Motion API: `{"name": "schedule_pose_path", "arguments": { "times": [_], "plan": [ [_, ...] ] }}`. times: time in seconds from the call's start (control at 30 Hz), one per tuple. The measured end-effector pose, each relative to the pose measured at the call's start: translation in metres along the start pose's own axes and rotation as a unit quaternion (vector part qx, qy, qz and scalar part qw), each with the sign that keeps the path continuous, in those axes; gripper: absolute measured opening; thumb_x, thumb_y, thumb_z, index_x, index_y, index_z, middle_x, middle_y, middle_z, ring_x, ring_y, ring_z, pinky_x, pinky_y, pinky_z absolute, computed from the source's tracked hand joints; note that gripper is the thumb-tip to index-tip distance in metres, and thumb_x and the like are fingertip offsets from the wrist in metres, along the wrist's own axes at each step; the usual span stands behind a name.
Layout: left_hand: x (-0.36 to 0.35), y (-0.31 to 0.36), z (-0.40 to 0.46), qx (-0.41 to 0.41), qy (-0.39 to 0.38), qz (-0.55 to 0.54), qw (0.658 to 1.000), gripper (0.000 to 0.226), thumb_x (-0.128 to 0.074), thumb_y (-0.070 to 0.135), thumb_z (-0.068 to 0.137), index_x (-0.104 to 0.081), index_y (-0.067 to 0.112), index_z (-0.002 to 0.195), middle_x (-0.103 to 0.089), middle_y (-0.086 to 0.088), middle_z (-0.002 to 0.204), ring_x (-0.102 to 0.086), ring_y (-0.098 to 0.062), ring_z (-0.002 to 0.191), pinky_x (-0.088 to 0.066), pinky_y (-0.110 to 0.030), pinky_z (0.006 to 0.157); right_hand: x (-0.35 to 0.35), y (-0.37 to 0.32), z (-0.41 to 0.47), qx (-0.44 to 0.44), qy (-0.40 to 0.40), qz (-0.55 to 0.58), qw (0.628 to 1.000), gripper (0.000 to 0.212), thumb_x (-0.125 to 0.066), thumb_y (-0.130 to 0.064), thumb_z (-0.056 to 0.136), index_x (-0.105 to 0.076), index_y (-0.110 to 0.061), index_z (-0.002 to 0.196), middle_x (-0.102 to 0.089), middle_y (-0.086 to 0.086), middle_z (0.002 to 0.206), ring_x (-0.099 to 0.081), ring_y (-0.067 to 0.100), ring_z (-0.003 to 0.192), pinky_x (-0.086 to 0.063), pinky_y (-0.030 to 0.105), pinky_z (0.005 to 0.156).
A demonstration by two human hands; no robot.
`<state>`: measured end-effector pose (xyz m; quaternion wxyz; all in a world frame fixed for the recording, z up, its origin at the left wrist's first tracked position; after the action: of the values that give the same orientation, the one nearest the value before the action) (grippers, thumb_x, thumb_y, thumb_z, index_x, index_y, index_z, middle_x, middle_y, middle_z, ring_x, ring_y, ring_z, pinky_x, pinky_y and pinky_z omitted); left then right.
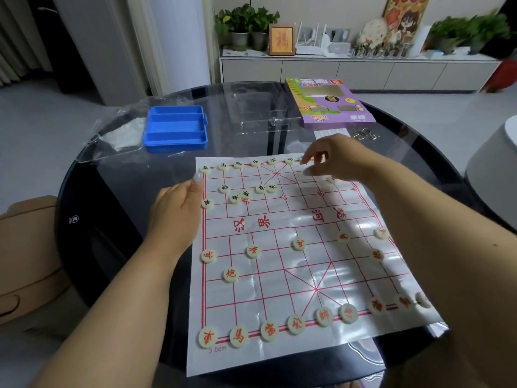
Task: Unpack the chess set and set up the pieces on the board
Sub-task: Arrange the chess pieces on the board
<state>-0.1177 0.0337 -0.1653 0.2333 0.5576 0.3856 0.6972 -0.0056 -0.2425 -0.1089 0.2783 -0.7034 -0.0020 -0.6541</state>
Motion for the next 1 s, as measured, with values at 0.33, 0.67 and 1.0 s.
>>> {"name": "schedule_pose_path", "arguments": {
  "times": [0.33, 0.67, 1.0],
  "plan": [
    [0.002, 0.002, -0.001, 0.005, 0.003, -0.015, 1.000, 0.040, -0.022, 0.056, 0.098, -0.055, 0.037, 0.086, -0.063, 0.007, 0.105, -0.055, -0.016, 0.110, -0.044, -0.034, 0.084, -0.046, -0.043, 0.008, 0.035, -0.051, -0.001, 0.998, 0.020, -0.069, -0.022, 0.081, -0.068, -0.024, 0.101, -0.060, -0.006, 0.094, -0.056, 0.012, 0.082, -0.047, 0.022, 0.068],
    [0.001, 0.002, -0.001, 0.006, -0.003, -0.010, 1.000, 0.043, -0.022, 0.055, 0.098, -0.057, 0.031, 0.095, -0.062, 0.003, 0.105, -0.057, -0.006, 0.089, -0.034, -0.014, 0.062, -0.036, -0.032, -0.003, 0.047, -0.079, 0.008, 0.996, 0.018, -0.073, -0.021, 0.081, -0.071, -0.027, 0.098, -0.063, -0.008, 0.093, -0.059, 0.012, 0.084, -0.048, 0.021, 0.072],
    [0.001, 0.003, -0.001, 0.010, 0.000, -0.007, 1.000, 0.043, -0.022, 0.055, 0.098, -0.058, 0.031, 0.096, -0.063, 0.001, 0.108, -0.055, -0.005, 0.085, -0.033, -0.013, 0.060, -0.033, -0.032, -0.003, 0.042, -0.093, 0.002, 0.995, 0.022, -0.074, -0.020, 0.077, -0.071, -0.031, 0.096, -0.062, -0.013, 0.088, -0.059, 0.010, 0.083, -0.045, 0.017, 0.067]
  ]
}}
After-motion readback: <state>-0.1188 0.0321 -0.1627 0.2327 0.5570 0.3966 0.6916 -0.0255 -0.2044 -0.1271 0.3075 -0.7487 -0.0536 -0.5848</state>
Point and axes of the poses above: each hand's wrist, its own z-axis towards the middle knuckle, its own x-axis out of the back of the hand, y = z × x, the point moved 2 cm from there along z, towards the middle knuckle
